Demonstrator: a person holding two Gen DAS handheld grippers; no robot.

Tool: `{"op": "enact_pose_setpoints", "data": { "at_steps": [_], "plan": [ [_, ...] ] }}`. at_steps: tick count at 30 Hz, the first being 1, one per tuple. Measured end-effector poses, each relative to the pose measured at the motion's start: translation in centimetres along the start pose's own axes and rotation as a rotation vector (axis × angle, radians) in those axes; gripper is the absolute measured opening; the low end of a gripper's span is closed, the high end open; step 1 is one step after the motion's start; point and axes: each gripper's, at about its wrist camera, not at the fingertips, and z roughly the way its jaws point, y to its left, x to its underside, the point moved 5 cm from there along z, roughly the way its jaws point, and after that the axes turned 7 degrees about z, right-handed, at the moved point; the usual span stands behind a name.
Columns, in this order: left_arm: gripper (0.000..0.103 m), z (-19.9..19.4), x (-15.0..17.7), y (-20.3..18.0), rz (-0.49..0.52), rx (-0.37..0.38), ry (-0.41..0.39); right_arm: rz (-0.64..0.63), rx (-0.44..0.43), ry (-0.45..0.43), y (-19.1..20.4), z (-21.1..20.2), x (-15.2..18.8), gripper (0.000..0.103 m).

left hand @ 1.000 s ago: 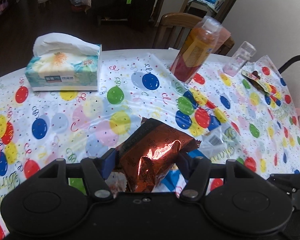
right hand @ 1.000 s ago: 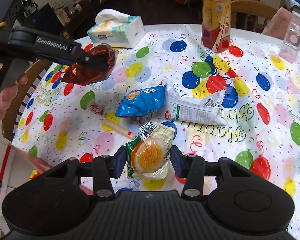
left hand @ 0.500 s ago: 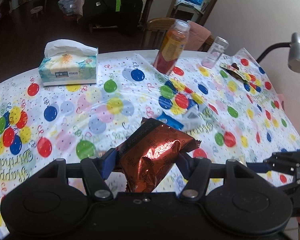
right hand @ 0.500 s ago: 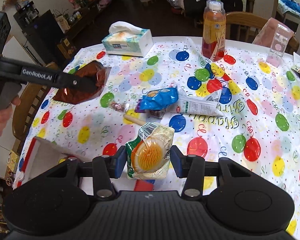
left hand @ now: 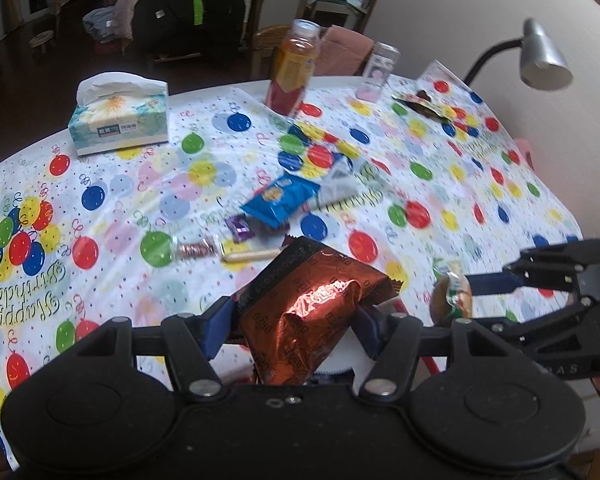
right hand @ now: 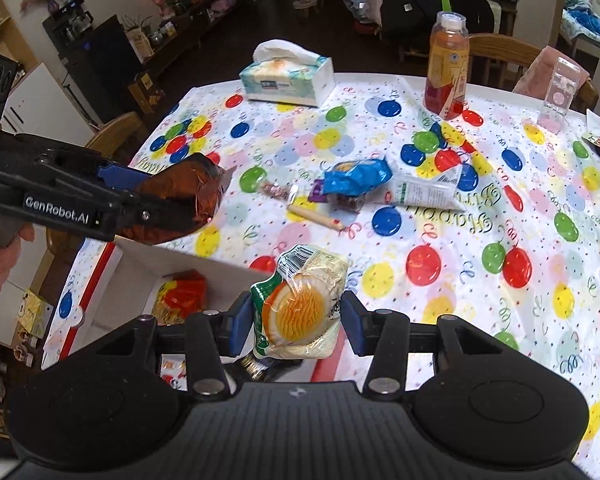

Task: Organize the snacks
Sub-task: 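Carry the foil bag and pastry over the white box and release both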

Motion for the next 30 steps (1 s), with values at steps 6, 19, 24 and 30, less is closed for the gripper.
{"op": "enact_pose_setpoints", "data": {
  "at_steps": [6, 19, 24, 30],
  "plan": [
    [0.062, -0.4, 2.3, -1.5, 0.046, 0.022, 0.019, -0.016, -0.002, 0.021, 1.4, 0.2, 2.0, 0.046],
    [0.062, 2.4, 7.3, -2.8, 0.084, 0.006, 0.100, -0.114, 0.007, 0.120, 4.4, 3.0, 6.8, 0.046],
    [0.062, 3.8, 8.5, -3.1, 0.098, -0.008, 0.121, -0.143, 0.011, 0.162, 5.2, 4.6, 8.5, 0.046],
    [0.062, 4.8, 9.2, -3.8, 0.131, -0.011, 0.121, -0.166, 0.021, 0.199, 5.7, 5.9, 10.1, 0.046]
  ]
}}
